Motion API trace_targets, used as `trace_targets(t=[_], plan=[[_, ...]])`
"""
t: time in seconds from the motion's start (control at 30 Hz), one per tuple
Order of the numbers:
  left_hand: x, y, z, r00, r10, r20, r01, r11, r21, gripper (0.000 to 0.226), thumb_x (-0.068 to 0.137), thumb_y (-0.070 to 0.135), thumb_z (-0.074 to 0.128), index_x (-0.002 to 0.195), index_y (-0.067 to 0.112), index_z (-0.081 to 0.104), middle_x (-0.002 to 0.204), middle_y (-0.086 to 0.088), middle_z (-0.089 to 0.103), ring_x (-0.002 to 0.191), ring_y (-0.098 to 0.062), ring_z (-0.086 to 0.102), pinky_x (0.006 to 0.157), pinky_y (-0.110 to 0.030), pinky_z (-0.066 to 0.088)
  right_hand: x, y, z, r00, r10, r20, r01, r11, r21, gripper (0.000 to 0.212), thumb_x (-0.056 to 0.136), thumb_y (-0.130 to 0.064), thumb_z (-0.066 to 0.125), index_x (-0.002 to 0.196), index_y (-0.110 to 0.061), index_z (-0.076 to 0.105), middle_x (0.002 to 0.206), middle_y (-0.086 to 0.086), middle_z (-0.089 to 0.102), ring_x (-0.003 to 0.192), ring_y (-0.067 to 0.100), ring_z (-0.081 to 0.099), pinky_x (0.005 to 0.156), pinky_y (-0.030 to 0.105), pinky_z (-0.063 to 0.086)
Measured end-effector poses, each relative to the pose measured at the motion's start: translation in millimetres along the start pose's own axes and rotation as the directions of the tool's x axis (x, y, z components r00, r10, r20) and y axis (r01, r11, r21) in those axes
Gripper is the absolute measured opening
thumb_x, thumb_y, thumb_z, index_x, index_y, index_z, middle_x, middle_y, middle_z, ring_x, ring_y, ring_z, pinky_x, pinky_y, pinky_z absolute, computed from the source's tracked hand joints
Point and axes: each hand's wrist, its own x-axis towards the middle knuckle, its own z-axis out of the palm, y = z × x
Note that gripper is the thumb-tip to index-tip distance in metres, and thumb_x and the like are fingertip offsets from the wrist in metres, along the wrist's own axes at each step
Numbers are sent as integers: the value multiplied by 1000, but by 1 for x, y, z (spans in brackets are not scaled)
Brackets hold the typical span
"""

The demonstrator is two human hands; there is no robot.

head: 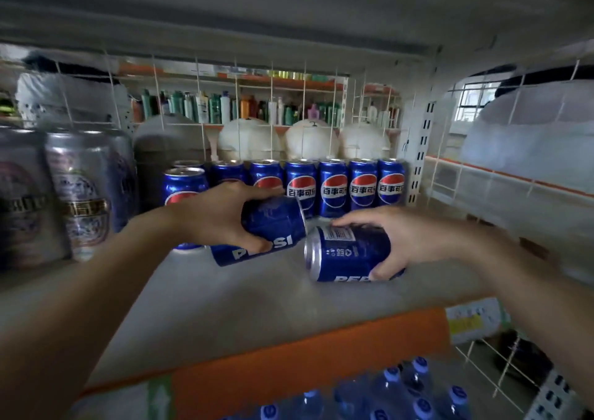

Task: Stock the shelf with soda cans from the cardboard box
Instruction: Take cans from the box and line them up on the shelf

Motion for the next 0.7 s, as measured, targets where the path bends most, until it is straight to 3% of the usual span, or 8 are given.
trace_targets(t=[0.1,0.17,0.37,0.47,0.57,0.63,0.7], plan=[[4,-4,-2,1000,2,29,-1,999,-32,78,73,22,77,139,32,36,102,21,51,85,10,54,72,0,44,-1,-2,-5,998,-5,69,4,1000,10,78,71,-8,78,130,-40,40,114,-21,49,99,0,54,69,8,48],[6,-8,-3,999,-7,39,12,993,-121,75,73,20,76,135,37,38,109,19,57,92,5,59,81,-9,49,1,-1,-7,994,-20,104,17,1000,26,75,71,-5,76,129,-39,42,109,-24,49,94,-6,53,63,5,45],[8,-13,0,1000,3,7,0,943,-334,65,74,8,75,117,44,43,108,22,57,95,13,58,70,-5,46,12,18,-6,988,-75,135,69,996,54,79,71,-13,77,134,-43,40,123,-20,49,108,3,53,88,27,51],[9,-15,3,1000,0,-23,-8,923,-386,64,73,4,74,109,47,44,104,23,57,92,14,59,69,-4,45,15,25,-9,982,-96,161,80,992,102,81,72,-21,80,131,-51,34,129,-27,41,113,-2,49,93,22,47],[9,-16,4,998,-17,-61,-14,881,-473,63,69,10,80,111,44,48,102,17,66,96,5,62,71,-8,48,20,25,-10,980,-134,149,92,962,259,79,66,-36,81,126,-55,33,127,-34,41,115,-13,44,98,14,41],[8,-17,4,995,-13,-100,-41,849,-527,61,60,25,80,114,37,52,102,14,69,96,-3,65,73,-13,50,27,21,-10,982,-177,71,147,939,310,74,63,-47,79,121,-58,34,127,-31,44,117,-13,45,101,15,37],[7,-17,4,986,-27,-165,-75,814,-577,62,55,32,76,113,31,54,101,12,70,93,-8,67,72,-16,51,37,11,-12,978,-205,-45,207,909,361,69,62,-52,77,116,-59,35,124,-27,47,111,-11,50,92,12,41]])
